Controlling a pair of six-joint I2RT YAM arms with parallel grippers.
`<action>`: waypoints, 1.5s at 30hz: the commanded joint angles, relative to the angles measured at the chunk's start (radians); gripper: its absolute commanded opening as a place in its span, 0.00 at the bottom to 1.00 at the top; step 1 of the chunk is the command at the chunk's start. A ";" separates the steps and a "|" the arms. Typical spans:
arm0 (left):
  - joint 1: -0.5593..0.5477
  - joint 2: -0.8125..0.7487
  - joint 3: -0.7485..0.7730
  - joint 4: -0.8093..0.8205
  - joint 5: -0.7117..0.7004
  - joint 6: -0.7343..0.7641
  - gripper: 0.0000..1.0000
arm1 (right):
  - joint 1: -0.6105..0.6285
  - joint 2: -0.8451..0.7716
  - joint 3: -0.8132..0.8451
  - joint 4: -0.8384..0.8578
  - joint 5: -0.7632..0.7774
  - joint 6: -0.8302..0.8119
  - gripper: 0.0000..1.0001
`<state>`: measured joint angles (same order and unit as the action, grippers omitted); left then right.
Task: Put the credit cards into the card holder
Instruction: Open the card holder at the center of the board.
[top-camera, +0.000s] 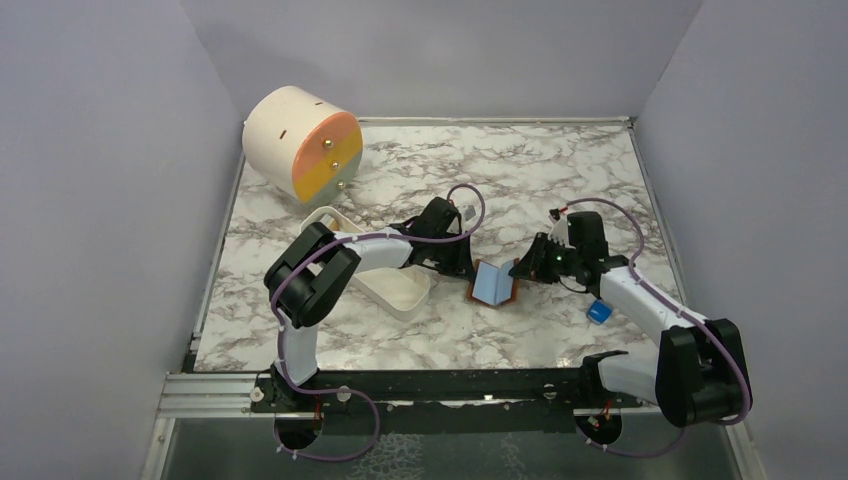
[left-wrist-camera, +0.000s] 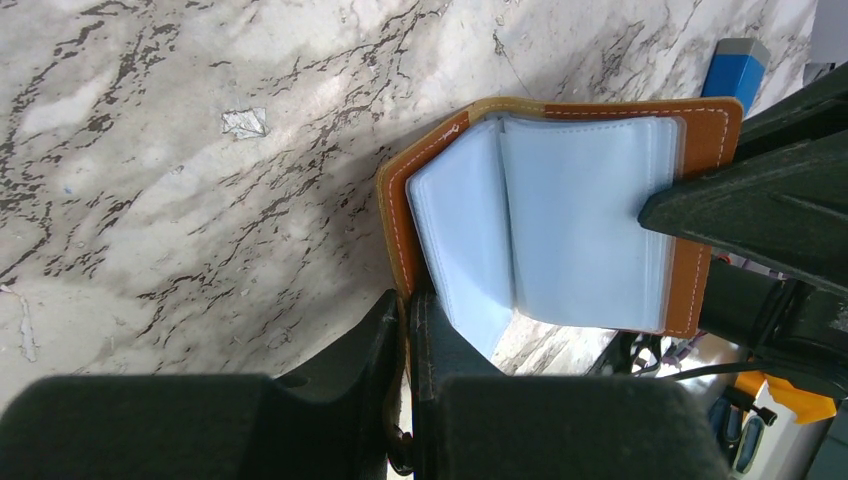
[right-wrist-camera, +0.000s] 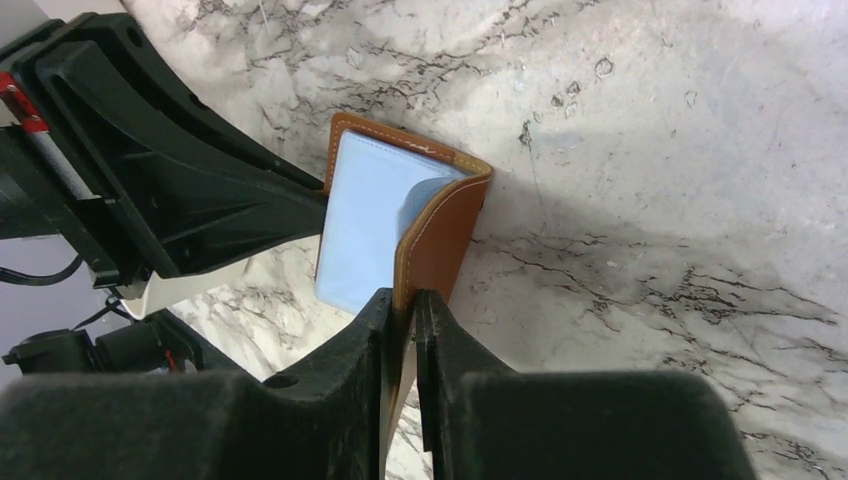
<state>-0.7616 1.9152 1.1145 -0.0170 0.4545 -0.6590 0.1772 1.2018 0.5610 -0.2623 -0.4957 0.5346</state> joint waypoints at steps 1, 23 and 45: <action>-0.008 -0.031 -0.016 -0.001 -0.023 0.002 0.00 | 0.002 0.018 -0.026 0.030 0.020 -0.002 0.19; -0.012 -0.110 0.016 -0.067 -0.077 -0.013 0.40 | 0.002 0.042 0.043 -0.065 0.125 -0.068 0.04; -0.011 -0.034 -0.028 0.056 -0.040 -0.024 0.41 | 0.002 -0.018 0.017 -0.044 0.041 -0.046 0.14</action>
<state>-0.7681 1.8637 1.0962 0.0284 0.4290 -0.6983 0.1776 1.2240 0.5900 -0.3191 -0.4351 0.4789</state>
